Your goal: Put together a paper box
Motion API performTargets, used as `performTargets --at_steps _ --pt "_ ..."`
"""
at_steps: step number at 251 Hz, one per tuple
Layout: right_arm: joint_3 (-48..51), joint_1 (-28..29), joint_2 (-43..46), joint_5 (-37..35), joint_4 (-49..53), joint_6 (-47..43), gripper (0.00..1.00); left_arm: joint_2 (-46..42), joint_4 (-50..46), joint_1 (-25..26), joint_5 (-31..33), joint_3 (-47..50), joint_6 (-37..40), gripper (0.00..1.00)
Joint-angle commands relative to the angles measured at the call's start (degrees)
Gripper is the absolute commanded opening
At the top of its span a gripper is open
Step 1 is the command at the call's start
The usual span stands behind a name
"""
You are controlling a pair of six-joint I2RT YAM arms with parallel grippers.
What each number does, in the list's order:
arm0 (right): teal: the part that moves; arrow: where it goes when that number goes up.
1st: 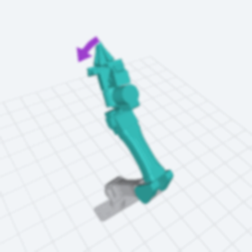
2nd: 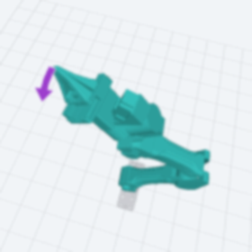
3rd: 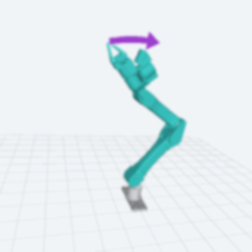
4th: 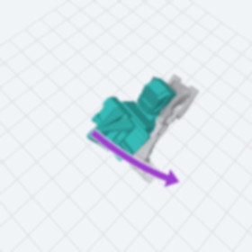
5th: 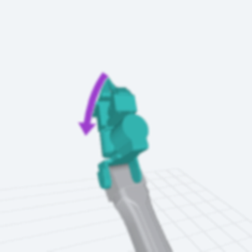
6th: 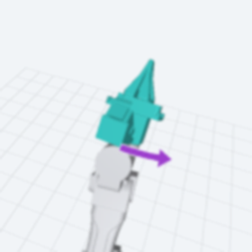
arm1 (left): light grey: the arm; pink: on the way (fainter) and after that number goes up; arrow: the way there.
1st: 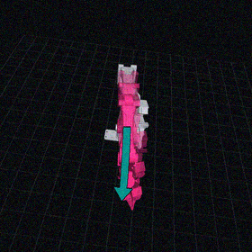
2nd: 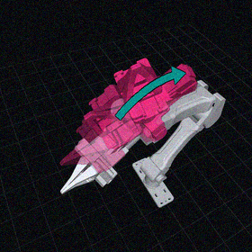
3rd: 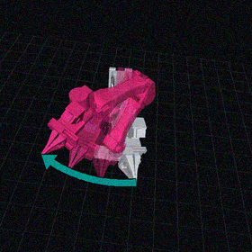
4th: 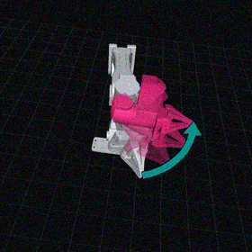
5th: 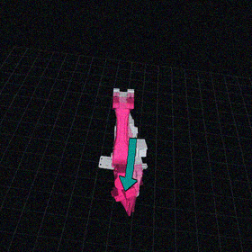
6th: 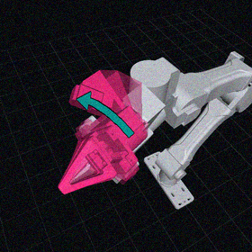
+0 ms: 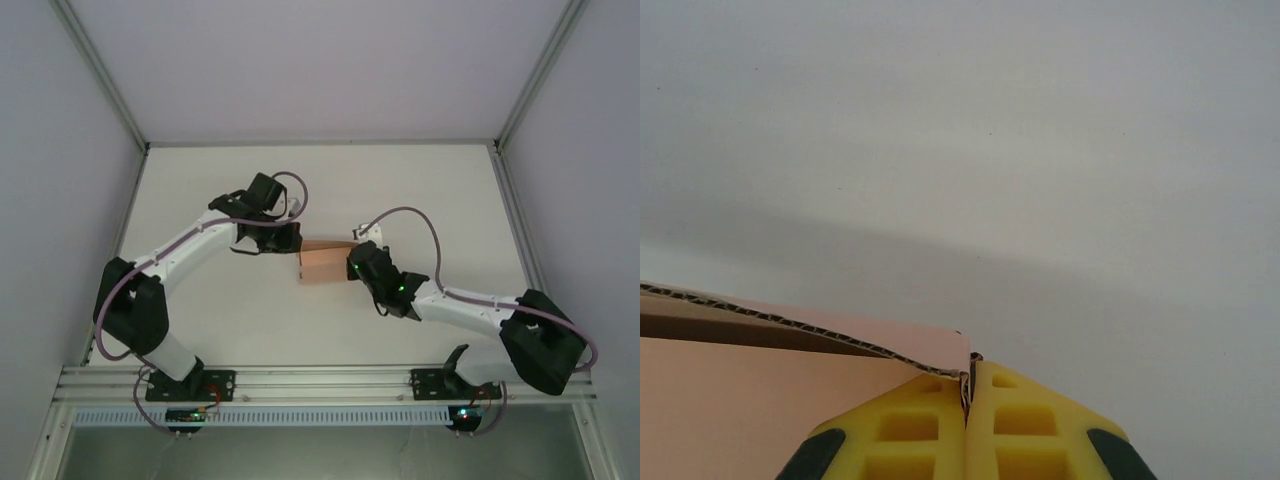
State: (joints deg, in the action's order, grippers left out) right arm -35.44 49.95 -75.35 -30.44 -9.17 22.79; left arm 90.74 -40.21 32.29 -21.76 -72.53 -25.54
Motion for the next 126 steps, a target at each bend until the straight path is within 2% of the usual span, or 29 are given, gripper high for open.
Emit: performTargets --at_steps 1,10,25,61,126 --pt "2.2 1.0 -0.9 -2.3 1.8 -2.4 0.0 0.6 -1.7 -0.7 -6.6 -3.8 -5.1 0.0" --pt "2.3 1.2 -1.1 -2.9 1.8 -2.4 0.0 0.7 -1.9 -0.7 -5.8 -3.8 -5.6 0.0" --pt "2.3 1.6 -1.5 -3.4 1.7 -2.4 0.0 1.1 -1.6 -0.5 -5.7 -3.4 -6.2 0.06" --pt "1.6 2.9 -2.9 -5.0 1.7 -2.7 0.0 2.2 -2.5 -0.4 -5.6 -3.6 -6.3 0.06" --pt "1.2 3.0 -3.1 -5.9 1.8 -2.4 0.0 1.5 -4.2 7.2 14.0 -0.5 -2.8 0.07"
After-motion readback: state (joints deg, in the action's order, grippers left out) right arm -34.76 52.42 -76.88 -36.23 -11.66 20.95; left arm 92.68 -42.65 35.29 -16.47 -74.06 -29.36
